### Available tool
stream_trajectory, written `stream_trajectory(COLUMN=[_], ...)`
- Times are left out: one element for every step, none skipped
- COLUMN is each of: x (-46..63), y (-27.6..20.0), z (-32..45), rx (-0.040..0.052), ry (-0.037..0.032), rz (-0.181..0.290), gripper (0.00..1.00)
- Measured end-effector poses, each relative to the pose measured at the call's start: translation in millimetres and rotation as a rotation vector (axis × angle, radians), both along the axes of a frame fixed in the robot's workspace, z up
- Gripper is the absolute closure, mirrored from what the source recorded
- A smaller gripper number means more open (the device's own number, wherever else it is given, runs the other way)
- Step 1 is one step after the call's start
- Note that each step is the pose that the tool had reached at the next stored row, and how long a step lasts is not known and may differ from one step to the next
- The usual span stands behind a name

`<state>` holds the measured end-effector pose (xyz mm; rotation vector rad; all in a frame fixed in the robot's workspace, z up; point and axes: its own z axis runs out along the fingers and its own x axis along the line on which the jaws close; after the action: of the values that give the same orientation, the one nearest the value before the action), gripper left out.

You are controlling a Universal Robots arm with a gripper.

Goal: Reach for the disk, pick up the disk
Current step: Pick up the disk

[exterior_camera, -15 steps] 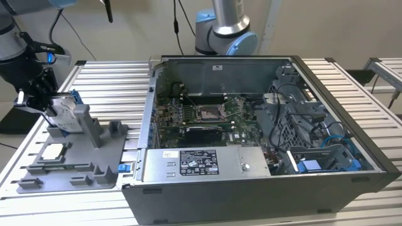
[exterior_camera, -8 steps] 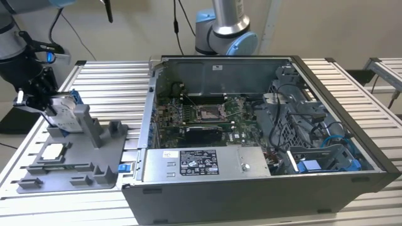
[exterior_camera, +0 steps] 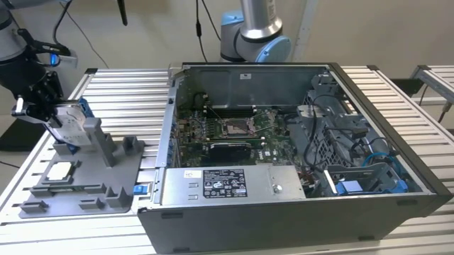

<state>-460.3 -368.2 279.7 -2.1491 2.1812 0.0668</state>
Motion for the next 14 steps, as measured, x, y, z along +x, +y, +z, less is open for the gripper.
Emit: stream_trajectory(x=[0.0, 0.0, 0.0, 0.0, 0.0, 0.0, 0.0, 0.0, 0.0, 0.0, 0.0, 0.0, 0.0, 0.0], y=[0.0, 0.0, 0.0, 0.0, 0.0, 0.0, 0.0, 0.0, 0.0, 0.0, 0.0, 0.0, 0.0, 0.0], z=[1.7, 3.3, 4.9, 6.6, 8.5, 10.4, 12.7, 15.0, 17.4, 19.6, 21.5, 23.4, 25.2, 26.6], rx=[0.0, 0.0, 0.0, 0.0, 0.0, 0.0, 0.0, 0.0, 0.0, 0.0, 0.0, 0.0, 0.0, 0.0], ry=[0.0, 0.0, 0.0, 0.0, 0.0001, 0.0, 0.0, -0.0001, -0.0001, 0.0, 0.0001, 0.0001, 0.0, 0.0], rz=[0.0, 0.0, 0.0, 0.0, 0.0, 0.0, 0.0, 0.0, 0.0, 0.0, 0.0, 0.0, 0.0, 0.0], gripper=[1.0, 1.0, 1.0, 1.0, 1.0, 1.0, 1.0, 1.0, 1.0, 1.0, 1.0, 1.0, 1.0, 1.0])
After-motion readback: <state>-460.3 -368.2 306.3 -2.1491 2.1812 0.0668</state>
